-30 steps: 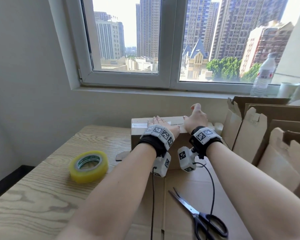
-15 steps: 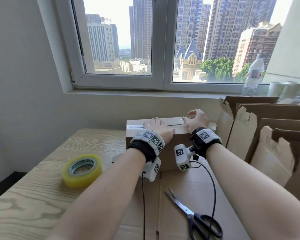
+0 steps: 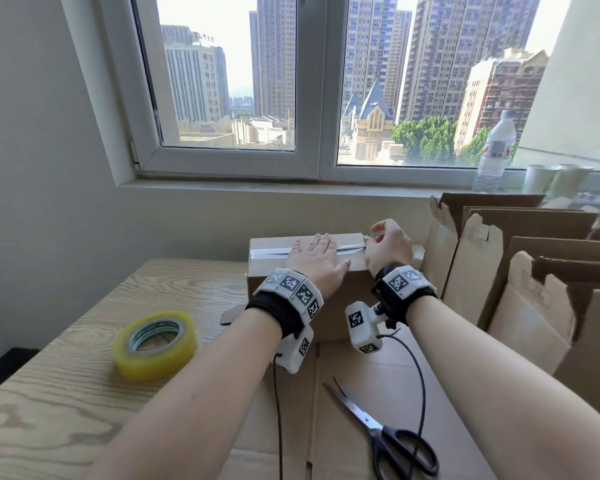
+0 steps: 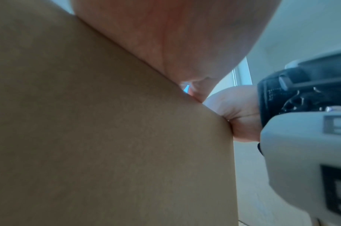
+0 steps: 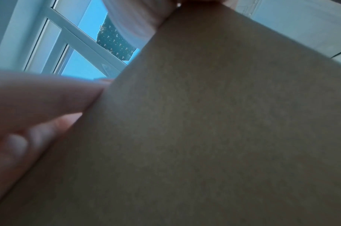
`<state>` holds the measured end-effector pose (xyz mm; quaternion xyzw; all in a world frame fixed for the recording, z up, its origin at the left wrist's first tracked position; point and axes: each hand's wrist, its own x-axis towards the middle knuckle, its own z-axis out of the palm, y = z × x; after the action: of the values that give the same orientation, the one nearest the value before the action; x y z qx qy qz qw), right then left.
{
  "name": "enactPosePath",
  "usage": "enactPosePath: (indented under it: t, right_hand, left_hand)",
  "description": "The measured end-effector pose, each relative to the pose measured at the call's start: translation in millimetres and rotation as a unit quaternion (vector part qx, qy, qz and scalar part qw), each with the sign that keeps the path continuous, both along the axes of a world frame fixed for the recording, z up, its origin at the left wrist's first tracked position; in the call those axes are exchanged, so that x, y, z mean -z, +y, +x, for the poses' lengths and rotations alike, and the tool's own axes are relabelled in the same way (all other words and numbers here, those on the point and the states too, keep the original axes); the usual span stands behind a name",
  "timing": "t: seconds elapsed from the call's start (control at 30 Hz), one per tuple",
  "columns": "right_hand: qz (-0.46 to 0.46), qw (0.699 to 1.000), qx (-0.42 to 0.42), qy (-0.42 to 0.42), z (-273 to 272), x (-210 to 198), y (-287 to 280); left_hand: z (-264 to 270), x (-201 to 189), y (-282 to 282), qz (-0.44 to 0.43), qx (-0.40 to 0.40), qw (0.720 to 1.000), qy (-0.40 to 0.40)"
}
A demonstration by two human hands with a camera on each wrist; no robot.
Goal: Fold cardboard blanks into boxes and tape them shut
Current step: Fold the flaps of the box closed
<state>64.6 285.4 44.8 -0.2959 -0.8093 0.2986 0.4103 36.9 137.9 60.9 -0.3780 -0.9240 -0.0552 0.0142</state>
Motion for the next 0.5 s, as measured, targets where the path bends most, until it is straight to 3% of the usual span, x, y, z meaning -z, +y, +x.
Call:
enactPosePath:
  t: [0.4,0.5]
  right_hand:
    - [-0.008,0.998,0.023,-0.052,-3.8,-2.1,4.0]
    - [-0.058,0.997,0.014,-0.049,-2.3,-1.5,11.7]
  left_hand:
    - [-3.2,-2.0,22.7,-0.030,0.003,0.998,-0.046]
    - [3.2,-2.4,35.0,-0.020,0.015,0.999,-0.037]
